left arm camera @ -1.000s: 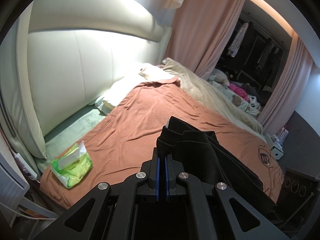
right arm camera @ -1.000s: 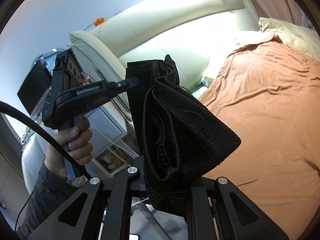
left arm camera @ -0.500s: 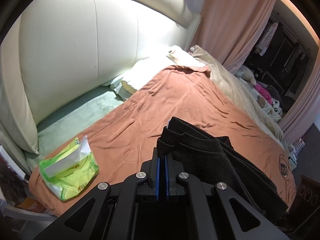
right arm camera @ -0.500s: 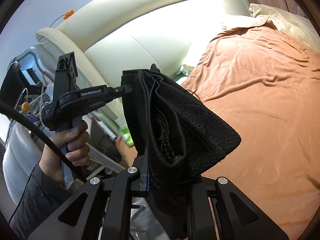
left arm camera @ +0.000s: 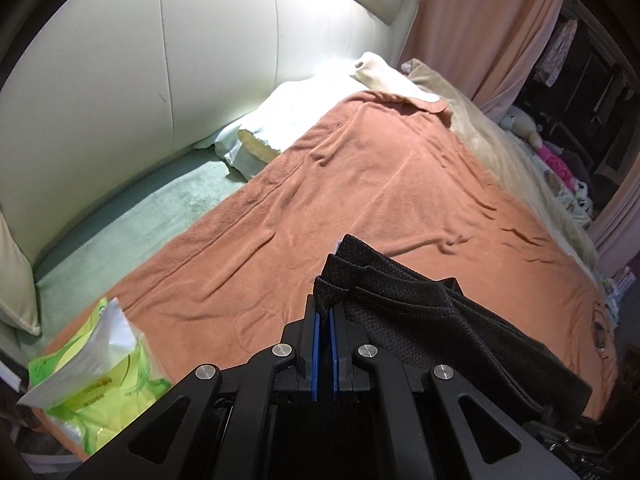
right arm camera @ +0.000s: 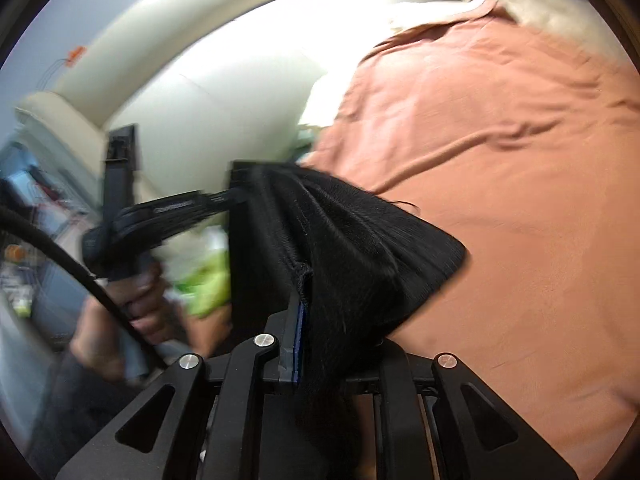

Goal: Fold small clothes
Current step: 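Carry the held black shirt with both tools toward the green tissue pack, then lower the black shirt onto the bed and open both tools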

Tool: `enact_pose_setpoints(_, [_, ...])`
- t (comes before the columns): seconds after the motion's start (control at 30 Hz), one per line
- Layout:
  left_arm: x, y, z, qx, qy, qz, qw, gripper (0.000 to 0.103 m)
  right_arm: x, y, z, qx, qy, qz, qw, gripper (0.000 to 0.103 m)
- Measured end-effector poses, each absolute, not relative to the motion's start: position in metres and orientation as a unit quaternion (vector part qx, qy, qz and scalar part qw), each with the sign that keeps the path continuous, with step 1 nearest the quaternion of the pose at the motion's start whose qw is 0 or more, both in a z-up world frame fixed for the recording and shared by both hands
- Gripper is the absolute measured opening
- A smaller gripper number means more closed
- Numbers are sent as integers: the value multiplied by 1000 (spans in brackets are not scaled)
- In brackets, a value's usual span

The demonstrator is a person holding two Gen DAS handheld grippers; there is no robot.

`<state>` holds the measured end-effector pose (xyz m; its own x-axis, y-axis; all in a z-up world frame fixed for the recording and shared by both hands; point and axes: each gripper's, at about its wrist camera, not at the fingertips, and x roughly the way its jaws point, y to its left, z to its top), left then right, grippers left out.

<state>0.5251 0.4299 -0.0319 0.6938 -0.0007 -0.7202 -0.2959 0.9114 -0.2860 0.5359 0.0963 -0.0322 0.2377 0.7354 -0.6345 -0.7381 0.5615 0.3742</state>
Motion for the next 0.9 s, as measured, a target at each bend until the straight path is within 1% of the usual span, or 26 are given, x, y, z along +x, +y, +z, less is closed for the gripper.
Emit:
enact_pose_setpoints(0.03, [530,431,-37,-188,388,95,897,7,542,96,-36,1,408,450,794,26])
enact_pose_setpoints(0.07, [536,433,-45,-184,401,117,890,11,547,93,-40,10,416,438,797,51])
enact_pose_setpoints(0.1, [540,436,-51,-186,411,127,883,16,551,87,-45,25,417,430,800,67])
enact_pose_setpoints(0.13, [540,438,-56,-191,414,131,880,17,554,79,-49,41,413,425,804,68])
enact_pose_setpoints(0.23, [535,439,-65,-196,418,129,878,20,558,57,-64,78,426,428,794,69])
enact_pose_setpoints(0.33, [526,433,-74,-182,436,123,873,21,563,42,-78,109,442,429,780,69])
enact_pose_setpoints(0.43, [513,427,-80,-179,449,117,868,21,555,41,-77,88,441,424,786,69])
enact_pose_setpoints(0.63, [471,421,-89,-189,465,111,858,21,535,51,-88,45,480,442,756,68])
enact_pose_setpoints(0.77, [445,416,-94,-184,477,112,852,21,515,50,-96,41,498,452,739,68])
enact_pose_setpoints(0.9, [418,411,-98,-181,482,114,849,21,501,48,-99,41,508,466,723,58])
